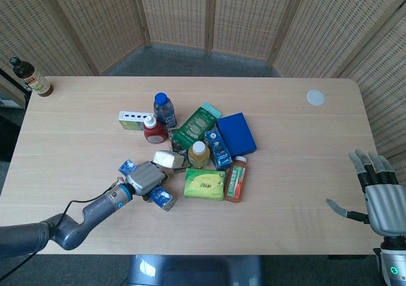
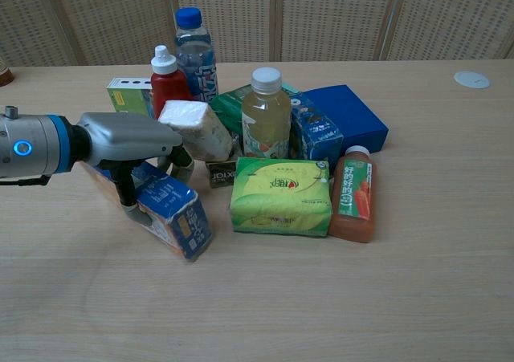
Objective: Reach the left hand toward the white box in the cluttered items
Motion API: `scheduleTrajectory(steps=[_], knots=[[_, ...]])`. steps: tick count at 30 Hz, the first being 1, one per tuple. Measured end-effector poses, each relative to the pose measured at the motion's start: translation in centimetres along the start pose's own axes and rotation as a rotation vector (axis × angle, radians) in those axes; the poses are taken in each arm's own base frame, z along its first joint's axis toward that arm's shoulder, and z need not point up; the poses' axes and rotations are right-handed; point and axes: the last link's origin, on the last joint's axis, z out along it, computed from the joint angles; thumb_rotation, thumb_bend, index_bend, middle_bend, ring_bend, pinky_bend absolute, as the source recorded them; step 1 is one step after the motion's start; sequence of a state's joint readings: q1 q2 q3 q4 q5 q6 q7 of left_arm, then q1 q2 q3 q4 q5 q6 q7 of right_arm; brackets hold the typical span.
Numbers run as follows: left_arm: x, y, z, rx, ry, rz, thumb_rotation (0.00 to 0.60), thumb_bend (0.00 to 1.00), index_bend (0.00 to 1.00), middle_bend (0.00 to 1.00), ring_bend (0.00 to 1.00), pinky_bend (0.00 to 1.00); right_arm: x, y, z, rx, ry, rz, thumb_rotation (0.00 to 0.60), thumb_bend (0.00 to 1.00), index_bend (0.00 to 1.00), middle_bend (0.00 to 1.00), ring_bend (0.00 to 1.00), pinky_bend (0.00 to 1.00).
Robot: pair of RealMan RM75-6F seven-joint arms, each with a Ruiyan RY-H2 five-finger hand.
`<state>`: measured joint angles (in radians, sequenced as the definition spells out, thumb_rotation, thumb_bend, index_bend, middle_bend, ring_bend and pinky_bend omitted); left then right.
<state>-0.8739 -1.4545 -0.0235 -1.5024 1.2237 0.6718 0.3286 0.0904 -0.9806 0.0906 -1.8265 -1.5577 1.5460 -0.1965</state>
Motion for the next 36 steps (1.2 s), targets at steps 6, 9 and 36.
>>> scheduleTrajectory(steps=[6,9,36], knots=[[1.3,-0.6,-1.7,0.024,0.050,-0.103,0.600,0.24,0.78,0.78,0.76,0.55,-0.2,-0.1,0.2,0.005,0.000,0.009,0.120,0.17,0.04,0.00,0.00,0.00],[2.4,-1.2,-2.9,0.040,0.095,-0.140,0.600,0.24,0.77,0.77,0.75,0.55,-0.4,-0.2,0.3,0.008,-0.002,0.015,0.122,0.17,0.04,0.00,0.00,0.00],[18.7,-4.8,-8.8,0.099,0.656,-0.253,0.600,0.22,0.73,0.73,0.71,0.50,-1.7,0.2,-0.4,-0.005,-0.021,0.045,0.117,0.17,0.04,0.00,0.00,0.00]])
